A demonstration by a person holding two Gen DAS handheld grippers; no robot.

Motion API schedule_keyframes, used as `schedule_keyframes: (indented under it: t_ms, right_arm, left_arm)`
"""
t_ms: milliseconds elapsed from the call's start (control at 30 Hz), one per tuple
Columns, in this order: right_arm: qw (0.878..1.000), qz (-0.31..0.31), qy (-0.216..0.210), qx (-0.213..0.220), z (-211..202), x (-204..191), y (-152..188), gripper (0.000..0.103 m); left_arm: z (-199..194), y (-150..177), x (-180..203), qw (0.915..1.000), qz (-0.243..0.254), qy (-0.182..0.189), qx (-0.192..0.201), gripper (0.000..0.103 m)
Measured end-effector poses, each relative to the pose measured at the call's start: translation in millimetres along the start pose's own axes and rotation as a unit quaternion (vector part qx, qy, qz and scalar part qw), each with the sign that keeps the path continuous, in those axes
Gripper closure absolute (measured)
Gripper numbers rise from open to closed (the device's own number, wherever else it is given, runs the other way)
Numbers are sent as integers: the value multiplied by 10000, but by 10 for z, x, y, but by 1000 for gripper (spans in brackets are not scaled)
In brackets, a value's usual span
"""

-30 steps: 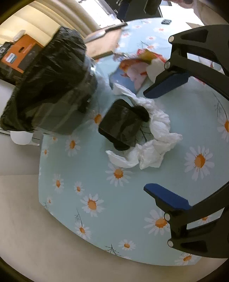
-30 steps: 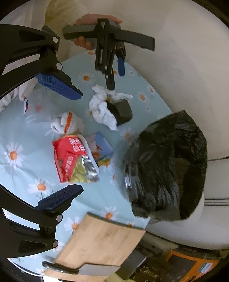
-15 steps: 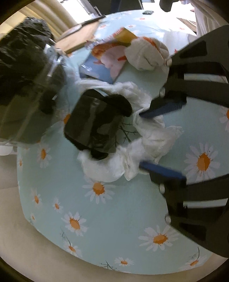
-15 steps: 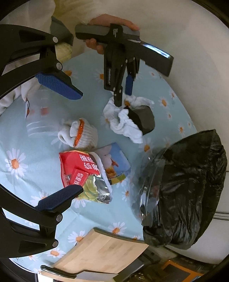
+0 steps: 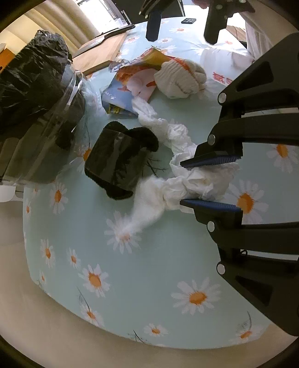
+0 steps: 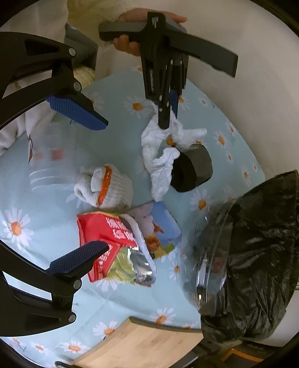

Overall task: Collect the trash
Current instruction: 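Grasp the crumpled white tissue with the left tool while the right tool grasps the second knit glove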

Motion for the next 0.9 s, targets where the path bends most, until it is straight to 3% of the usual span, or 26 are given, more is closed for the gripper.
schedule_keyframes:
  t_ms: [200, 267, 300, 400, 467, 500, 533, 733, 900]
  right_arm:
    - [9998, -61, -115, -135, 143, -95, 15, 13]
    - [9997, -98, -145, -167, 179, -124, 15, 18]
    - [9996, -118, -165, -202, 205, -141, 21, 26]
    - [9992, -153, -107, -355, 313, -163, 58, 30]
    - [9986, -138, 83, -507, 411, -134, 93, 44]
    - [9983, -117, 86, -558, 441, -123, 112, 57]
    - [9979, -52, -10, -647, 477, -116, 130, 63]
    - [9972, 115, -169, -722, 466, -43, 173, 70]
    - [9982, 151, -236, -539, 284, -4, 143, 71]
  left_arm:
    - [-162, 91, -31, 9998, -150, -101, 75, 75]
    - [-221, 118, -48, 9996, -210, -117, 115, 75]
    - [-260, 130, -57, 9995, -235, -139, 149, 75]
    - [-324, 166, -85, 9993, -264, -185, 180, 75]
    - [-356, 197, -95, 9992, -269, -244, 152, 75]
    - [-360, 210, -99, 9991, -273, -285, 125, 75]
    - [-366, 228, -106, 9989, -279, -353, 97, 75]
    - [-434, 250, -75, 9988, -232, -431, 95, 75]
    - [-546, 203, -3, 9986, -136, -477, 173, 75]
Point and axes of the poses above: each gripper's, at about its wrist camera, not at the fingertips, and z roughly the way its jaws point, x to its right, y to its underside, the point moved 7 cm from there along z, roughly the way its jaws point, and after that the axes turned 13 degrees about y, right-handed, at the moved point
